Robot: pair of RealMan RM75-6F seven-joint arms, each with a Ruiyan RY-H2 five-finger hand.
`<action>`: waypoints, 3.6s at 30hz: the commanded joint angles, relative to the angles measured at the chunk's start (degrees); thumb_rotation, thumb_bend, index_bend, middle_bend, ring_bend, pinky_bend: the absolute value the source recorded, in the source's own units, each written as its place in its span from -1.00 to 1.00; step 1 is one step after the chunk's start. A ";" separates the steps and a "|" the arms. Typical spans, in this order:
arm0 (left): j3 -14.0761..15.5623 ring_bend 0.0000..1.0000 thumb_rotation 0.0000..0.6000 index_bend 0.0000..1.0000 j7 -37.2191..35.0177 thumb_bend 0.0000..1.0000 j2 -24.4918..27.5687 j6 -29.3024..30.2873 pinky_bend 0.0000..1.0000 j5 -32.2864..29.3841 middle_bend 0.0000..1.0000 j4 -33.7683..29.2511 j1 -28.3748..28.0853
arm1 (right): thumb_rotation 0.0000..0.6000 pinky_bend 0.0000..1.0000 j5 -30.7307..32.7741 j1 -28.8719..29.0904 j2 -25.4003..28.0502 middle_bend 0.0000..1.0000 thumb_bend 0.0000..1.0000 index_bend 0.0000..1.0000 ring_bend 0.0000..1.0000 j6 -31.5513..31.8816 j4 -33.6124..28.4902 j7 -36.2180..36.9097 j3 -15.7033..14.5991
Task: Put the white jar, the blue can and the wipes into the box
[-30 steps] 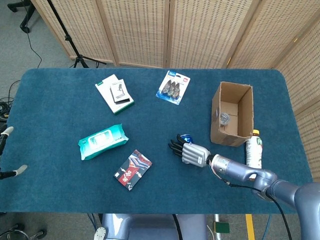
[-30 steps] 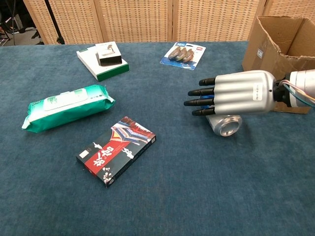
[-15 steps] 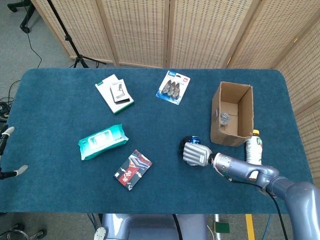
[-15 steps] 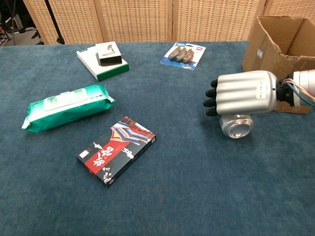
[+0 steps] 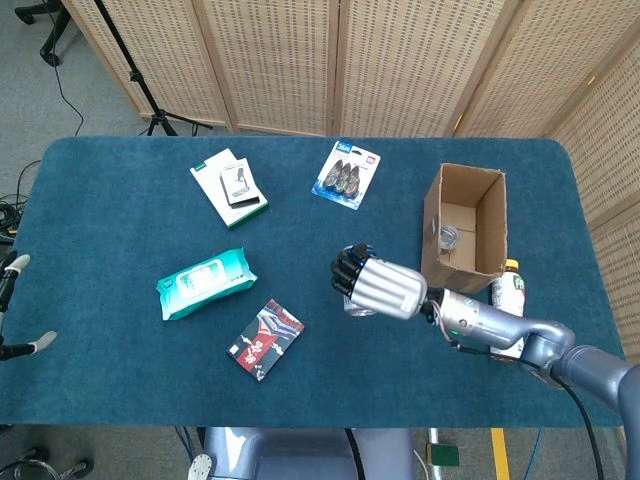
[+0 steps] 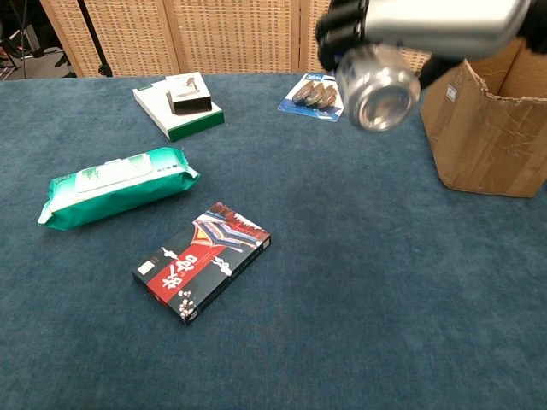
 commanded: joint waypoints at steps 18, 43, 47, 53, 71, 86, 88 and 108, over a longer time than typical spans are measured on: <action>0.48 -1.00 1.00 -1.00 1.44 -1.00 -0.30 0.27 -1.00 1.05 -1.00 -0.74 -0.06 | 1.00 -0.07 6.44 -4.85 1.34 0.06 0.29 0.18 -0.17 -2.48 29.82 5.85 -1.24; 0.59 -1.00 1.00 -1.00 0.95 -1.00 0.06 -0.88 -1.00 0.55 -1.00 -0.92 -0.53 | 1.00 -0.71 6.93 -5.72 -7.59 -1.00 -0.27 -1.00 -1.00 -7.05 42.99 2.60 -6.49; 0.56 -1.00 1.00 -1.00 0.86 -1.00 0.08 -0.82 -1.00 0.49 -1.00 -0.88 -0.52 | 1.00 -0.72 7.76 -5.87 -6.57 -1.00 -0.27 -1.00 -1.00 -6.66 41.34 1.60 -6.28; 0.57 -1.00 1.00 -1.00 0.95 -1.00 0.08 -1.01 -1.00 0.36 -1.00 -0.83 -0.60 | 1.00 -0.72 9.37 -6.71 -4.53 -1.00 -0.27 -1.00 -1.00 -3.21 38.81 2.92 -5.09; -0.99 -1.00 1.00 -1.00 2.11 -1.00 -1.62 -4.21 -1.00 -2.35 -1.00 -0.43 -3.12 | 1.00 -0.72 24.15 -23.63 13.65 -1.00 -1.00 -1.00 -1.00 12.66 -2.21 18.44 2.68; -3.86 -1.00 1.00 -1.00 7.16 -1.00 -6.43 -14.57 -1.00 -8.04 -1.00 -1.38 -11.16 | 1.00 -0.87 29.32 -41.03 12.74 -1.00 -1.00 -1.00 -1.00 17.63 -17.73 17.33 -1.45; -4.17 -1.00 1.00 -1.00 7.26 -1.00 -7.24 -17.96 -1.00 -9.10 -1.00 -1.14 -13.27 | 1.00 -0.87 28.78 -41.84 12.07 -1.00 -1.00 -1.00 -1.00 17.84 -17.05 18.51 -1.37; -7.07 -1.00 1.00 -1.00 20.10 -1.00 -24.73 -33.32 -1.00 -26.28 -1.00 10.84 -30.23 | 1.00 -0.87 25.20 -43.83 12.75 -1.00 -1.00 -1.00 -1.00 16.94 -16.36 23.01 0.25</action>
